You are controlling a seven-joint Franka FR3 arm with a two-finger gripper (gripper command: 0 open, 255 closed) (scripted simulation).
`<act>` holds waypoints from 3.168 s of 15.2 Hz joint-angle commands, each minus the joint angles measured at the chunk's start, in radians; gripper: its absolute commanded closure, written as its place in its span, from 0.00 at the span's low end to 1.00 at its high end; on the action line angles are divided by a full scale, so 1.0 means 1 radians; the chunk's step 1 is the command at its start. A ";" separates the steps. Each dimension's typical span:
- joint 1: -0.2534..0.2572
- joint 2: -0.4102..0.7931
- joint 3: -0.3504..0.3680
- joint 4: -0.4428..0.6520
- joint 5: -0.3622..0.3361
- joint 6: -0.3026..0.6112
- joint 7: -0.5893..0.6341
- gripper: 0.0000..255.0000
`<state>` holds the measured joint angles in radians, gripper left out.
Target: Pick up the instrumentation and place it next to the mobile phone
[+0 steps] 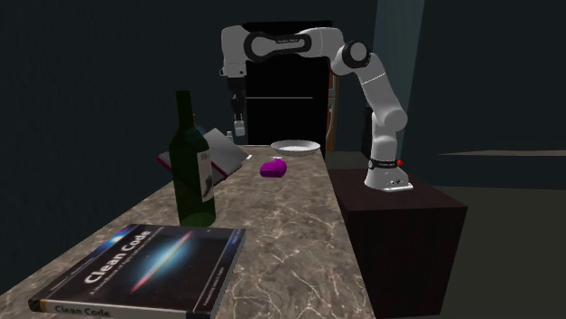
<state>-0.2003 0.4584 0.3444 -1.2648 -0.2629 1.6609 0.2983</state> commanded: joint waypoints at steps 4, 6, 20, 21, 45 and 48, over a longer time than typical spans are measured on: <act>-0.008 -0.002 -0.001 -0.069 -0.001 0.066 0.008 1.00; -0.010 -0.001 -0.002 -0.095 -0.002 0.092 0.012 1.00; -0.019 0.029 -0.011 -0.238 -0.021 0.262 0.042 1.00; -0.019 0.032 -0.012 -0.246 -0.023 0.273 0.044 1.00; -0.009 0.016 -0.005 -0.177 -0.013 0.187 0.037 0.00; -0.009 0.016 -0.005 -0.177 -0.013 0.187 0.037 0.00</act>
<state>-0.2092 0.4742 0.3397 -1.4413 -0.2758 1.8484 0.3356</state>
